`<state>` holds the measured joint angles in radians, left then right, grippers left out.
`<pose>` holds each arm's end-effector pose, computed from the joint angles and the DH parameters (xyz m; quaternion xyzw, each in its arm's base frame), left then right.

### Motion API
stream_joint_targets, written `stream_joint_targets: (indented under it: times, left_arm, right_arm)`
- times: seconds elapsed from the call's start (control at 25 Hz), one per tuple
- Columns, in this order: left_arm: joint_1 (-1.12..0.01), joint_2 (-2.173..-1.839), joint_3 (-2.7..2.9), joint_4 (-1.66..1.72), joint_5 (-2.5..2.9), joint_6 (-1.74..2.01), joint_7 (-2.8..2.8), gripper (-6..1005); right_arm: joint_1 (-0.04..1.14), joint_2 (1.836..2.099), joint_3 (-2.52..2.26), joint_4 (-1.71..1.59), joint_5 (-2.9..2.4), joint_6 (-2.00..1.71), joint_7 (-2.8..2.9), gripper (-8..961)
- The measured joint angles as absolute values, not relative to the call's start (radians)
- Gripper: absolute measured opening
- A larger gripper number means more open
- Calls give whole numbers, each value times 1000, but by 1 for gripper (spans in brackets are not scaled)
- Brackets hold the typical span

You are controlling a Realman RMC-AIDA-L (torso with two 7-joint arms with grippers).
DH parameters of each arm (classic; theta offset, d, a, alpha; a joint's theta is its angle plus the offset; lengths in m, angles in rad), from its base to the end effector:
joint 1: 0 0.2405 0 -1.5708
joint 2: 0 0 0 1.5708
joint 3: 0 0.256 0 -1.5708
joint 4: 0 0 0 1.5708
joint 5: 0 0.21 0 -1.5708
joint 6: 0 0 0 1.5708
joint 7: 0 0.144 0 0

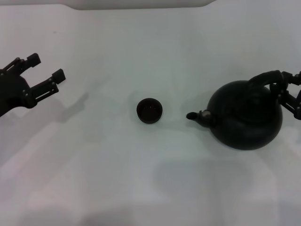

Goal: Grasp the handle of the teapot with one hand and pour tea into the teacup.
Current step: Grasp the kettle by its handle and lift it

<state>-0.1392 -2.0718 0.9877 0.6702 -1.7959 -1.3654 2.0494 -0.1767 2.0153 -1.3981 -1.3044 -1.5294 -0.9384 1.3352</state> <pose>-0.3286 0.2686 0.0199 -0.8512 -0.2422 -0.3230 0.3354 0.3179 0.2497 0.0402 -0.8965 0.1905 0.1147 0.3832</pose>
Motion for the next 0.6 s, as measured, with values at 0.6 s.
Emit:
stream_joint_targets:
  times: [0.6]
  left_arm:
    - [-145, -2074, 950, 633, -1798, -1371, 2094, 851]
  right_arm:
    - [-158, 2015, -1401, -1320, -1514, -931, 1338, 131]
